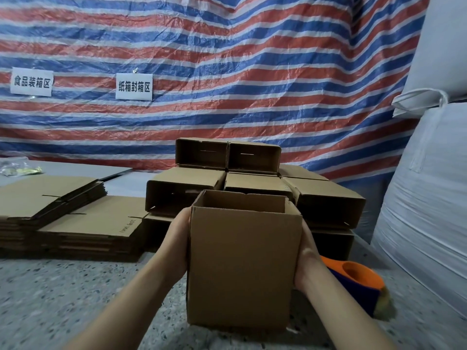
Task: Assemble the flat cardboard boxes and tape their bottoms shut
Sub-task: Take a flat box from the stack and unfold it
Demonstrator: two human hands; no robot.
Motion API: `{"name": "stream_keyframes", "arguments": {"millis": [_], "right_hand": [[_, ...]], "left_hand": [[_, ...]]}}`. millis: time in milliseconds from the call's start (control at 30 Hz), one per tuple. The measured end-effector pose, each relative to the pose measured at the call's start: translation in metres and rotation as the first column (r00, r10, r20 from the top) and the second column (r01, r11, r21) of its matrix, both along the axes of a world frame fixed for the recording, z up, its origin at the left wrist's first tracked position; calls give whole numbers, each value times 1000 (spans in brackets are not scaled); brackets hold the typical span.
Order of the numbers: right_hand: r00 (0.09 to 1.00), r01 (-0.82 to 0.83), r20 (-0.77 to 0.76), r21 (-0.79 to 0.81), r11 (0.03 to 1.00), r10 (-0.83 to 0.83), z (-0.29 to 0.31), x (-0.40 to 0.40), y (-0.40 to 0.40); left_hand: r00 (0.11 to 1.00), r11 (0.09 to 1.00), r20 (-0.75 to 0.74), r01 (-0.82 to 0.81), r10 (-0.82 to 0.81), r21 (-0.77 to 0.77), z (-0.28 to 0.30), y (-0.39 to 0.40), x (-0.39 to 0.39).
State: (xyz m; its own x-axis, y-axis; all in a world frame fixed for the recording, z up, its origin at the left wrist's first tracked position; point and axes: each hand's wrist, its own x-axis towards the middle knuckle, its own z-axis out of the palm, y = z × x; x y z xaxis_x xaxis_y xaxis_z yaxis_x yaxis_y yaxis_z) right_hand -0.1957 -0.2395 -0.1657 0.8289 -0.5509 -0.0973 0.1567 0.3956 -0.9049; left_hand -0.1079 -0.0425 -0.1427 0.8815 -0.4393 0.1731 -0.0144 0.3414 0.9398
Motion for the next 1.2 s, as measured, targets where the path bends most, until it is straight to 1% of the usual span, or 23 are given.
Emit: {"name": "stream_keyframes", "arguments": {"millis": [133,200,367,500,567,667,767,833,867,933,1000,1067,1133,1200], "right_hand": [[1000,-10,21,7,1000,10,0,1,-3],[999,-8,37,-4,1000,8,-1,2,-4],[998,9,57,-24,1000,-8,-1,3,-4],[994,8,110,-50,999,-3,-5,3,-7],[991,1,132,-61,998,7,-6,2,-6],[989,3,146,-74,997,8,-6,0,-4],[988,3,155,-66,998,7,-5,0,-3],[987,-12,158,-39,999,18,-5,0,-4],[985,-25,167,-38,999,31,-5,0,-5],[982,-40,180,-72,997,52,-5,-1,-5],[981,-36,188,-104,994,55,-5,-3,-5],[977,-42,203,-133,990,68,-4,-5,-3],[974,-49,213,-143,988,79,-4,-6,-2],[972,-57,219,-134,989,86,-3,-7,-1]], "left_hand": [[999,1000,29,18,-18,18,1,0,-3],[999,1000,39,22,-22,-1,0,-2,-4],[1000,999,-9,21,-21,-32,-5,0,-2],[996,997,40,76,-76,-1,-9,4,4],[995,995,31,98,-99,19,-10,5,5],[995,992,-26,100,-99,80,-10,4,7],[998,998,-40,57,-55,42,-7,2,11],[1000,1000,-16,10,-10,-8,-9,4,14],[1000,1000,15,24,-24,-15,-11,5,15],[991,995,83,100,-101,14,-14,7,14],[987,992,100,122,-125,33,-18,9,15],[989,994,110,96,-100,47,-18,9,15],[992,996,121,31,-41,85,-19,6,14],[996,991,74,-60,51,122,-19,1,12]]}}
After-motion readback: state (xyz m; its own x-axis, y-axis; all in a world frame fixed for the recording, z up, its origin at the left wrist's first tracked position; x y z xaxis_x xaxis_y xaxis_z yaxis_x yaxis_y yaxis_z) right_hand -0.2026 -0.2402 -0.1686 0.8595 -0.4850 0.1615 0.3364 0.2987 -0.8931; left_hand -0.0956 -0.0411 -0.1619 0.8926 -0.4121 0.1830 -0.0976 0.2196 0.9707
